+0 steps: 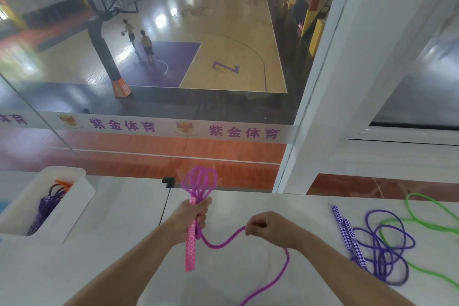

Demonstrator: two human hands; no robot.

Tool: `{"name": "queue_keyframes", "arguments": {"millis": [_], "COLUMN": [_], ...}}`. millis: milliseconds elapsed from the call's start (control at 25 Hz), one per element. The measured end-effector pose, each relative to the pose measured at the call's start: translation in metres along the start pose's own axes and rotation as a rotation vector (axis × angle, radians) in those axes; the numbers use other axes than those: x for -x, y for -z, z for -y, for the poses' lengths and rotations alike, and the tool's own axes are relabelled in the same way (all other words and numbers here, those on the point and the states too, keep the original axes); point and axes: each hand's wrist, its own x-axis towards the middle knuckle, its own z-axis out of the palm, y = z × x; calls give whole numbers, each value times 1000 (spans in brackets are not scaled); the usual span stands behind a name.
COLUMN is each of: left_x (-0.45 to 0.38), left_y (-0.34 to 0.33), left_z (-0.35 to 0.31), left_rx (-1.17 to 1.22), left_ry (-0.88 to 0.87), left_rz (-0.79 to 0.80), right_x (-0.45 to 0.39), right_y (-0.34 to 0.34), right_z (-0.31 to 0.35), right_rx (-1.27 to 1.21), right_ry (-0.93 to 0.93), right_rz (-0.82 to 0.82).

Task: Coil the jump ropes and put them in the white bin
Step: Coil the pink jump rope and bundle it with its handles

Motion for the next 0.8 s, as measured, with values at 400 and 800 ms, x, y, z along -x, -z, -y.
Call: {"name": "queue_keyframes", "arguments": {"millis": [400, 800], "left_x": [5, -15], "left_y": [-50, -15], "left_z": [24, -4], "left_rx": [-162, 418], "left_ry": [152, 65], "left_rz": [169, 47], "right_x": [-39, -20], "right_y": [-6, 34], "right_z": [5, -42], "right_rx": [14, -47], "right_ry": [45, -117], "right_rz": [-428, -535]}}
